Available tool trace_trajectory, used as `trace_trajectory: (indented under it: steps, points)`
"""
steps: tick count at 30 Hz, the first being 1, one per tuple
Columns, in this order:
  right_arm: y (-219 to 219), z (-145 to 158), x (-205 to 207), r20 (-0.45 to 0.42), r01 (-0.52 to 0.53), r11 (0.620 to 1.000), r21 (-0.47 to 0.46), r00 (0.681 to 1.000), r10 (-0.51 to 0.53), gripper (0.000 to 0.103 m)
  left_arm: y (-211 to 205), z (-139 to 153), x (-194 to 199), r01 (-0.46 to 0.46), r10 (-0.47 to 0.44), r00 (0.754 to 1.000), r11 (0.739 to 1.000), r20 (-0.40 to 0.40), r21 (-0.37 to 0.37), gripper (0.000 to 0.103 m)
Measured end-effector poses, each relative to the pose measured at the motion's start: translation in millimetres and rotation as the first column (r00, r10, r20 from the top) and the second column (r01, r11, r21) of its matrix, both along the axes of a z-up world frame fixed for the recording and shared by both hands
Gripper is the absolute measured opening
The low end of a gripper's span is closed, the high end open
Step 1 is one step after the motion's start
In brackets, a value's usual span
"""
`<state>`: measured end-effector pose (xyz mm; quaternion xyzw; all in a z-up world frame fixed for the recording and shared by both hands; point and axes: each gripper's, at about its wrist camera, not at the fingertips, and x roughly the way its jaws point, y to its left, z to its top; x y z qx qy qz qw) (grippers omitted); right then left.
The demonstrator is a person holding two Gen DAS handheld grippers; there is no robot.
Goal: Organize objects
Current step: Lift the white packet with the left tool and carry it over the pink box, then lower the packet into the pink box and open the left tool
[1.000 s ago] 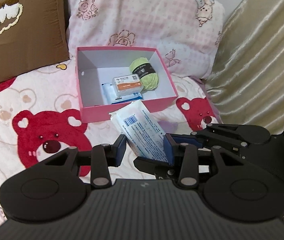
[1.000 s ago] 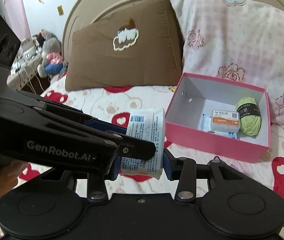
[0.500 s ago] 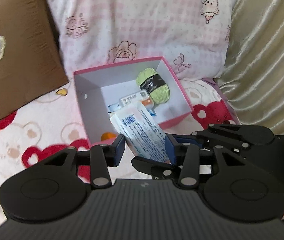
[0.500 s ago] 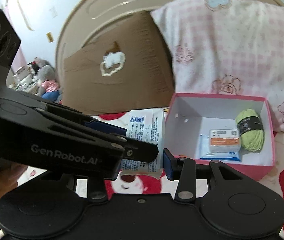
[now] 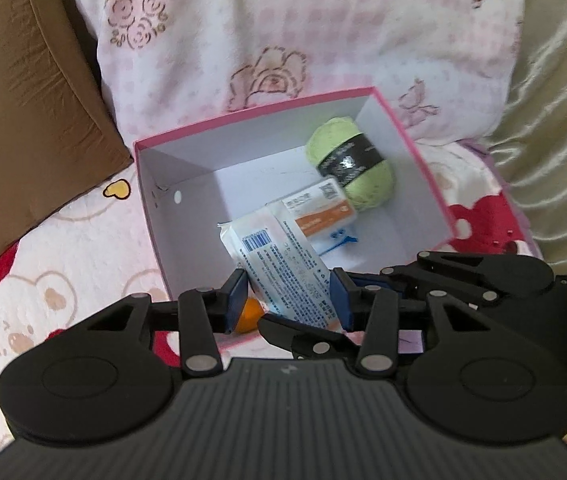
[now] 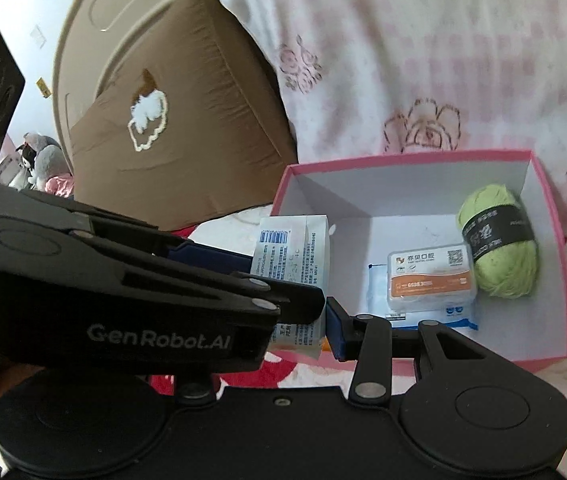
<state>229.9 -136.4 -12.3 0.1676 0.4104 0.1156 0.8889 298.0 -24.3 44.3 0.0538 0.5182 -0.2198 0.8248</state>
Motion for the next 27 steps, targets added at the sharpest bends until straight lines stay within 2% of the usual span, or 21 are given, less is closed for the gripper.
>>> trace_trajectory:
  steps: [3, 6, 11, 21, 24, 25, 27]
  points:
    - [0.7, -13.7, 15.0, -0.006, -0.004, 1.0, 0.0, 1.0, 0.004, 0.047, 0.7, -13.7, 13.0, -0.005, 0.006, 1.0, 1.0, -0.008, 0.01, 0.042]
    - [-3.0, -25.9, 24.9, -0.009, 0.004, 1.0, 0.012, 1.0, -0.004, 0.047, 4.4, -26.8, 23.6, -0.065, 0.064, 0.996, 0.998, -0.068, -0.012, 0.042]
    - [-4.6, -41.1, 36.0, 0.001, 0.001, 1.0, -0.006, 1.0, -0.001, 0.046, 1.7, -44.3, 34.2, -0.065, 0.064, 0.997, 0.998, -0.053, -0.016, 0.042]
    - [-1.3, -75.2, 66.9, -0.056, 0.036, 0.996, -0.077, 0.998, -0.041, 0.046, 7.7, -88.8, 63.1, -0.106, 0.1, 0.991, 0.992, -0.084, -0.066, 0.041]
    - [1.2, -81.4, 74.2, -0.081, 0.032, 0.997, -0.067, 0.996, -0.037, 0.046, 10.7, -93.3, 65.7, -0.083, 0.079, 0.994, 0.995, -0.071, -0.058, 0.036]
    - [2.9, -82.5, 75.6, -0.083, 0.031, 0.997, -0.077, 0.996, -0.038, 0.046, 11.0, -93.9, 65.1, -0.064, 0.061, 0.997, 0.996, -0.049, -0.056, 0.032]
    - [6.6, -83.1, 76.8, -0.077, 0.025, 0.993, -0.112, 0.997, -0.034, 0.047, 14.1, -95.7, 64.0, -0.071, 0.068, 0.997, 0.995, -0.037, -0.076, 0.031]
